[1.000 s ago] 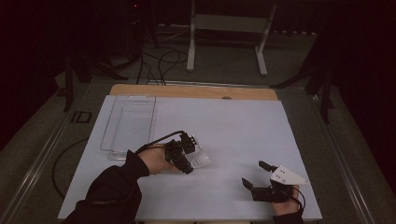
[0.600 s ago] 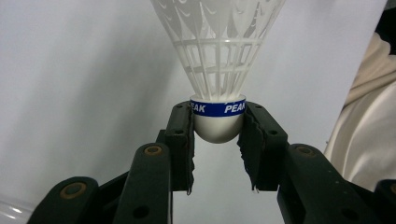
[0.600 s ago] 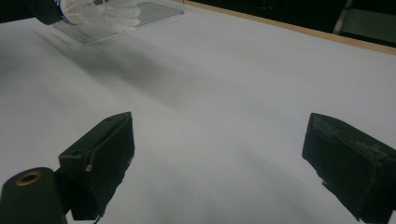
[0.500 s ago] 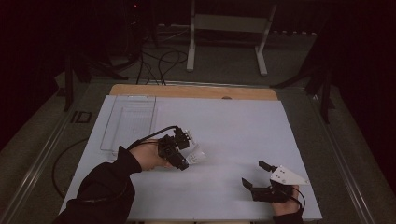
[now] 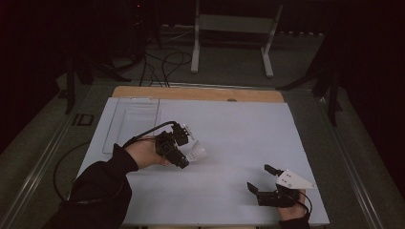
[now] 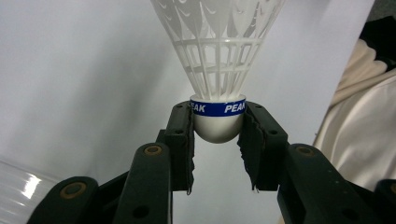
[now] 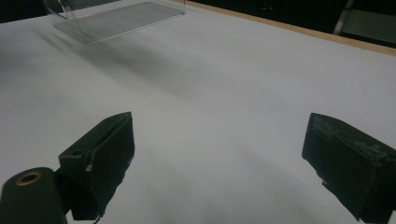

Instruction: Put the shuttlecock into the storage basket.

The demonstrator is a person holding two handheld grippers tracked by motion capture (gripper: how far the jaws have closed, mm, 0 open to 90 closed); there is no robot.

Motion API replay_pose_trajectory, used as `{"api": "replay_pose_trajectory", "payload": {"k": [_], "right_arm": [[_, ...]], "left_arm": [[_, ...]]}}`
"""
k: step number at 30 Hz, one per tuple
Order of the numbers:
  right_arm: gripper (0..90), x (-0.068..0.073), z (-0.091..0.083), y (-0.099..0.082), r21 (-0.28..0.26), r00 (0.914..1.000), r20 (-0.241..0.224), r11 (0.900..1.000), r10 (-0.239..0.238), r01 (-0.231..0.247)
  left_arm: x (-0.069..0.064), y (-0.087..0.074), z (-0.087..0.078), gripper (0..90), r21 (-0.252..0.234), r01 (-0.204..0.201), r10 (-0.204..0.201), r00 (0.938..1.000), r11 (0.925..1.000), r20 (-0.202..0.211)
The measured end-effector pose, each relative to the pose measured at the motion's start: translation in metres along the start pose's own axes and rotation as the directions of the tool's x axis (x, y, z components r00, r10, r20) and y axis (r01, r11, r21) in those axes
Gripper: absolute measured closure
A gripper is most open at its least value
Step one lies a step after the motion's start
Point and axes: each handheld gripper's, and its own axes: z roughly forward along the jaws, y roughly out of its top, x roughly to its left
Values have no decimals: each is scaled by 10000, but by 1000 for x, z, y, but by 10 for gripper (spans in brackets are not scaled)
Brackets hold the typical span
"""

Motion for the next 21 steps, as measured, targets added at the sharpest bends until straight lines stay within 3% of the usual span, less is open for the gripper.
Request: {"api": "replay_pose_trajectory", "payload": {"k": [21], "right_arm": [[94, 0, 1, 0, 24, 10000, -25, 10000, -1, 1]], "left_arm": [[3, -6, -25, 666, -148, -194, 195, 9998, 9997, 19]]}}
